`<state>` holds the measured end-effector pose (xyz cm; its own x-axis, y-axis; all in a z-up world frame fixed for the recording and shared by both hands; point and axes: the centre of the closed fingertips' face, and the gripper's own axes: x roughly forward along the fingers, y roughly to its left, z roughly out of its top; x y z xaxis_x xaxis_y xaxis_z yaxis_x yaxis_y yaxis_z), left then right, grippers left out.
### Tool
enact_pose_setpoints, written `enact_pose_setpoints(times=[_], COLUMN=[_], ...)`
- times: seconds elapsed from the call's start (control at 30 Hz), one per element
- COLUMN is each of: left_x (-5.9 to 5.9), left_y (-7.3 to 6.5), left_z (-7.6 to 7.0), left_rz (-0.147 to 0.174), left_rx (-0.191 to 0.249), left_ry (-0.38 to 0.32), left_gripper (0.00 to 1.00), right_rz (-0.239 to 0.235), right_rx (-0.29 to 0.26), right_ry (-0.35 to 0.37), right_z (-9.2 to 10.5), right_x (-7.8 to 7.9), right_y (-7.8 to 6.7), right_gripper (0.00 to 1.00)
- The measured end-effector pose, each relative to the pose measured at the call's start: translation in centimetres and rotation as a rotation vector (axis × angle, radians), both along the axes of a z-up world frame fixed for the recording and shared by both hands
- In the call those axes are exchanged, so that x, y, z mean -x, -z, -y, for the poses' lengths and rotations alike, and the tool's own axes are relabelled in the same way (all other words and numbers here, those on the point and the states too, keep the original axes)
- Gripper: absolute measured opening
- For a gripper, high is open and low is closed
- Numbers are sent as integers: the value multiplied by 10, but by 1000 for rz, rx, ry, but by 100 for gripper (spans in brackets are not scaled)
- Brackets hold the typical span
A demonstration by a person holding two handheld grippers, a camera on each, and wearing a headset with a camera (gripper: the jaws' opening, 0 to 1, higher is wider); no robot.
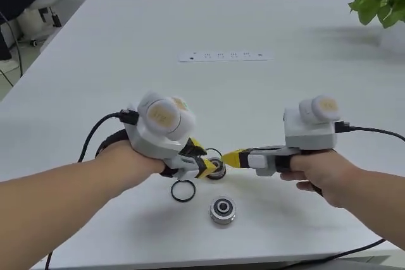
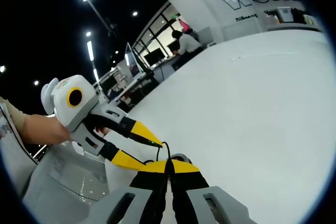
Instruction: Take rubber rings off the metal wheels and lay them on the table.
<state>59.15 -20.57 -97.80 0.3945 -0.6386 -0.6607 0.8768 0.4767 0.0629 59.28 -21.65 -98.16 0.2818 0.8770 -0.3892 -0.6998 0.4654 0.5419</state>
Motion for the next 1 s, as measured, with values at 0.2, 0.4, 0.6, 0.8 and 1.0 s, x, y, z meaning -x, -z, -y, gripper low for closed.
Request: enact_pose_setpoints(times=[0.2,0.4,0.6,0.8,1.0], left_x=[6,15,19,24,28], left_y=[-11,-20,-28,-36,-39], left_z=[-7,-16,-26,-33,-42], left_rz=[15,15,24,31,33], left_rx=[12,27,38,50,57], left_ry=[8,16,12,4,-1], left_gripper=[27,33,38,43,48], right_rz=[2,-1,-7,-11,-19], right_rx=[-10,-18,-24,-30,-30], right_ry=[-6,-17,-25,-38,-56], right_z=[0,-1,-5,-9,-17], right_x=[0,2,4,7,9], right_y=[-5,-8,-12,-15,-17], right_gripper=[0,0,0,0,0])
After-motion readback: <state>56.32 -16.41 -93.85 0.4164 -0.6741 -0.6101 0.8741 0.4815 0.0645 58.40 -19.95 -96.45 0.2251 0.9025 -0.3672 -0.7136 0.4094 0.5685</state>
